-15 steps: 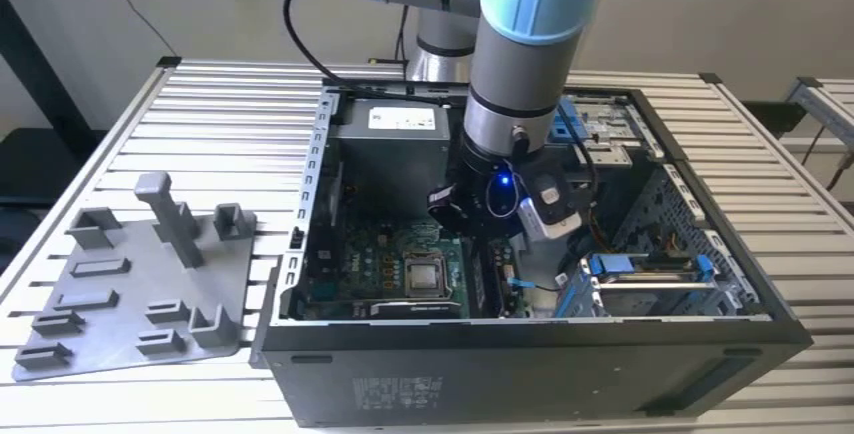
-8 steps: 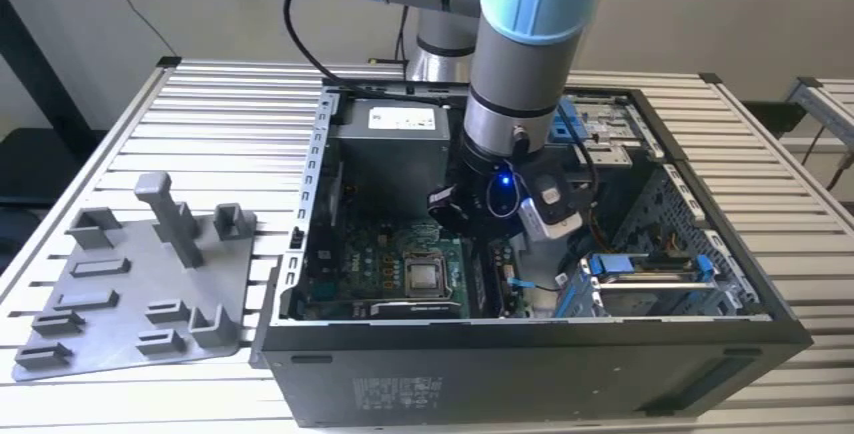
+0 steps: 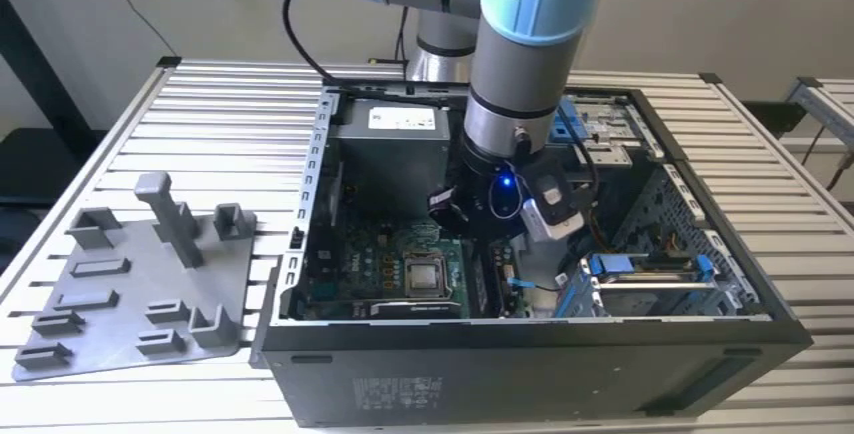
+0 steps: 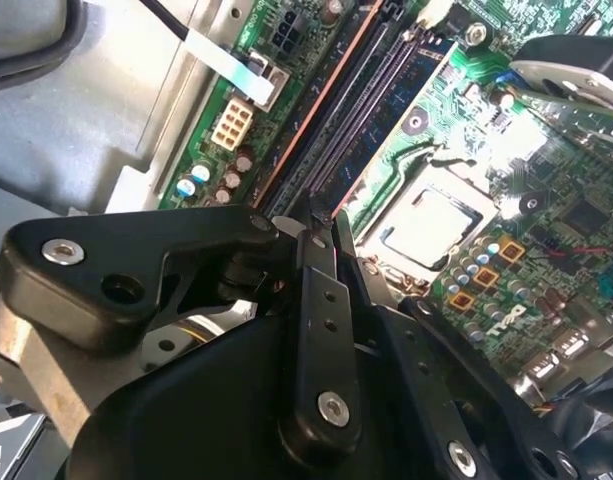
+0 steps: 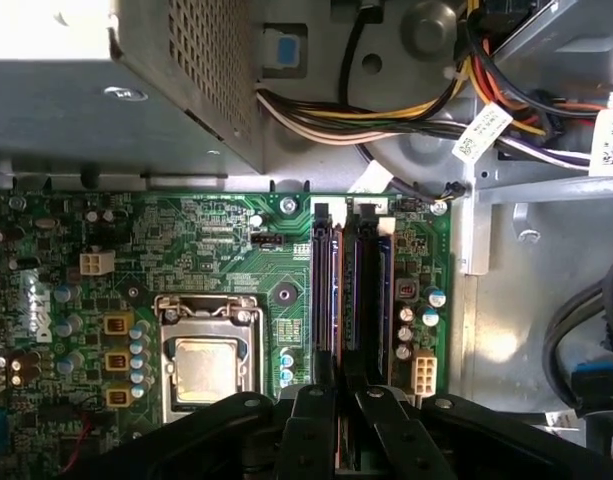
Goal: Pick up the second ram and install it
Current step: 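Insert the second ram into the second slot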
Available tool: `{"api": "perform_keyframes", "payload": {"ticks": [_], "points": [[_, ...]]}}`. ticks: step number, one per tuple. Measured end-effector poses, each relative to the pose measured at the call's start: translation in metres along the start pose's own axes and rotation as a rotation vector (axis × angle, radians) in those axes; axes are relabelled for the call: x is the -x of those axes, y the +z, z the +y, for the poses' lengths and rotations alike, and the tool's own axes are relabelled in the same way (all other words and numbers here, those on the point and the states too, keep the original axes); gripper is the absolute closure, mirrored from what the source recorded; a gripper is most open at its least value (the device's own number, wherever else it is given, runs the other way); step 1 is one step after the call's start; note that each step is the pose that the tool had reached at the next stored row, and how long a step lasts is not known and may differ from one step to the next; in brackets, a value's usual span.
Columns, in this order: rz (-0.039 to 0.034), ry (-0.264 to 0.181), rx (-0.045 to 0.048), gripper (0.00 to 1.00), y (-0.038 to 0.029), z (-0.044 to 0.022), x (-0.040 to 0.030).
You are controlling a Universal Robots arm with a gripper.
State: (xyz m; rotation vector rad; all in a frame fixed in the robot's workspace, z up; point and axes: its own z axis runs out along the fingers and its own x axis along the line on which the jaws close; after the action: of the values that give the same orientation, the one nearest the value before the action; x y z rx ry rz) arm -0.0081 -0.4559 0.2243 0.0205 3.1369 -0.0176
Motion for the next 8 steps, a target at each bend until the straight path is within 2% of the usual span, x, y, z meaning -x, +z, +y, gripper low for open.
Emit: {"api": "perform_keyframes", "payload": {"ticks": [8], "points": [[0.0, -0.002, -0.0002, 0.86, 0.0006, -0.0002, 0.0]]}}
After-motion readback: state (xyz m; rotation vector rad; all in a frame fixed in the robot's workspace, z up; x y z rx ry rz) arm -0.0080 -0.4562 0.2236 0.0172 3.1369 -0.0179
